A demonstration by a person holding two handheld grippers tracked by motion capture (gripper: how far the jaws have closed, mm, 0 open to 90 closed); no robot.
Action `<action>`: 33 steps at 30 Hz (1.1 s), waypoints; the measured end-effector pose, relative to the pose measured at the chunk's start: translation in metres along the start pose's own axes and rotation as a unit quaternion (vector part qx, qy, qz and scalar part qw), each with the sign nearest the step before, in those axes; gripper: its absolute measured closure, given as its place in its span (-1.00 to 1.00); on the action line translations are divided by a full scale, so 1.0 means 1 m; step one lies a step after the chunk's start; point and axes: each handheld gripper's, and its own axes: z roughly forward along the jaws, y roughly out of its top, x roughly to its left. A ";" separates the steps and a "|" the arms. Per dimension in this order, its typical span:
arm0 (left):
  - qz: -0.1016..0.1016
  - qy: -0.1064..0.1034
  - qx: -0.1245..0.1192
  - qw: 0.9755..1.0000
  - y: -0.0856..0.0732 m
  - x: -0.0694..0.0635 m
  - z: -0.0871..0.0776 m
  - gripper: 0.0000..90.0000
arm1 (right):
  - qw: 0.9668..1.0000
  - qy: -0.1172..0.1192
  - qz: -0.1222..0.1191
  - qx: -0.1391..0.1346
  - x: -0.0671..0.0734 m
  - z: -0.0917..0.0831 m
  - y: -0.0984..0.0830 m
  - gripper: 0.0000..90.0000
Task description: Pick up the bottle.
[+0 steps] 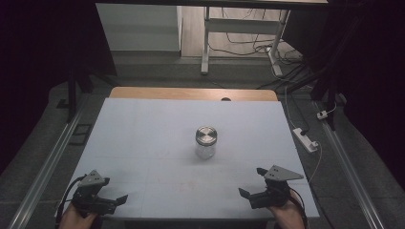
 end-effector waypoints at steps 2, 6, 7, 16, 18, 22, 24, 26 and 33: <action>0.001 0.001 -0.001 1.000 0.000 0.000 0.000 -0.95 | 1.000 0.002 -0.002 0.002 0.000 0.003 0.001 -1.00; 0.000 0.000 -0.001 1.000 0.000 0.000 0.000 -0.95 | 1.000 0.006 -0.002 -0.003 0.000 0.007 0.004 -1.00; 0.000 0.000 -0.001 1.000 0.000 0.000 0.000 -0.95 | 1.000 0.008 -0.002 -0.004 0.000 0.009 0.005 -1.00; 0.000 -0.001 0.001 1.000 0.000 0.000 0.000 -0.95 | 1.000 0.017 -0.002 0.003 -0.001 0.023 0.008 -1.00; -0.001 -0.002 0.001 1.000 0.000 0.000 0.000 -0.95 | 1.000 0.015 0.002 0.003 -0.002 0.025 0.010 -1.00; -0.002 -0.002 -0.001 1.000 0.000 0.001 0.000 -0.95 | 1.000 0.021 0.019 0.000 -0.003 0.030 0.015 -1.00; -0.002 -0.002 -0.002 1.000 0.000 0.001 0.000 -0.95 | 1.000 0.023 0.019 0.003 -0.003 0.033 0.018 -1.00; -0.003 -0.003 -0.002 1.000 0.000 0.001 0.000 -0.95 | 1.000 0.025 0.015 0.007 -0.002 0.037 0.020 -1.00; -0.003 -0.004 -0.002 1.000 0.000 0.001 0.000 -0.95 | 1.000 0.025 0.004 0.005 -0.004 0.046 0.030 -1.00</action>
